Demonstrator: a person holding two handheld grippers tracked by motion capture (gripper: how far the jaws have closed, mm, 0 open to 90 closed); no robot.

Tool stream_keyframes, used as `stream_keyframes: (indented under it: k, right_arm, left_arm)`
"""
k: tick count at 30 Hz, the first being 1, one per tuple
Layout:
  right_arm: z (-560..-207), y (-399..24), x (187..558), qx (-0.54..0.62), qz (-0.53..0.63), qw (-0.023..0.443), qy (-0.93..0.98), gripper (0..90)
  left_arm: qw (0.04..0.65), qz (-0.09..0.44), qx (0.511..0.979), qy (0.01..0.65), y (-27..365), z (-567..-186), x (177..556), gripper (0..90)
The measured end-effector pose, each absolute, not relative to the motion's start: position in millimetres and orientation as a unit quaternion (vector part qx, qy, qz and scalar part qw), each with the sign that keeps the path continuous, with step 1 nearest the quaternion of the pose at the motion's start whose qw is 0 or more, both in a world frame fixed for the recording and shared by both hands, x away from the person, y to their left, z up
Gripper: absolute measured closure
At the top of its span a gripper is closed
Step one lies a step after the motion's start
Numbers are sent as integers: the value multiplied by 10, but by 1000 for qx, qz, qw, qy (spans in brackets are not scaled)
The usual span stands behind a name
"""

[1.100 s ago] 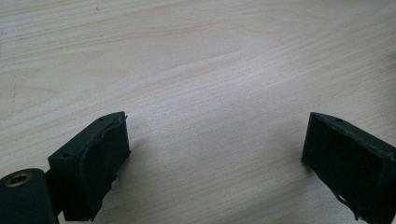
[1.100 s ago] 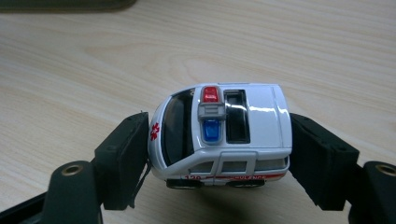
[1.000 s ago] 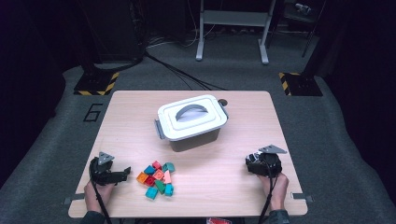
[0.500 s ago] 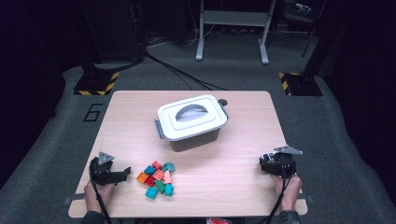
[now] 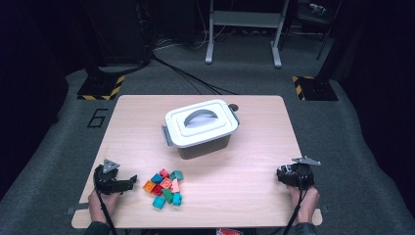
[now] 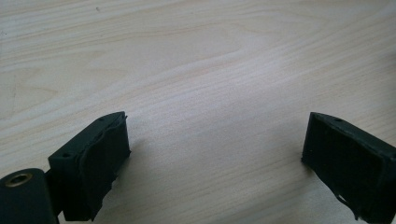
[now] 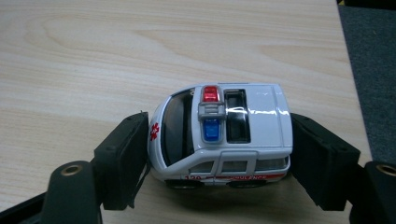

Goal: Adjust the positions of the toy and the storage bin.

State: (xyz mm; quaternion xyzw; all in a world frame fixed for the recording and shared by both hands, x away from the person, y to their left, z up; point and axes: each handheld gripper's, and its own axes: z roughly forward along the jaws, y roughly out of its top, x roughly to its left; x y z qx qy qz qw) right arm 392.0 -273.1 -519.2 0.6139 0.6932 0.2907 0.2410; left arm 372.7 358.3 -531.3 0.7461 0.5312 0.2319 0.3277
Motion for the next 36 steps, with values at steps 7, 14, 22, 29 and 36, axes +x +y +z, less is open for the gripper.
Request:
stream_keyframes:
  k: [7, 14, 22, 29, 36]
  right_arm:
    - [-5088, -2739, 3890, 608, 294, 242, 697, 148]
    - [-4933, -2655, 3873, 590, 303, 242, 708, 110]
    - [-4752, -2484, 3959, 571, 322, 231, 719, 55]
    - [-4635, -2358, 4056, 553, 330, 226, 731, 52]
    - [-4494, -2229, 4183, 537, 335, 221, 742, 53]
  left_arm:
    - [328, 232, 746, 531, 3583, -5313, 3727, 71]
    - [328, 232, 746, 531, 3583, -5313, 3727, 71]
    - [328, 232, 746, 531, 3583, -5313, 3727, 71]
    - [328, 232, 746, 531, 3583, -5313, 3727, 71]
    - [328, 232, 746, 531, 3583, -5313, 3727, 71]
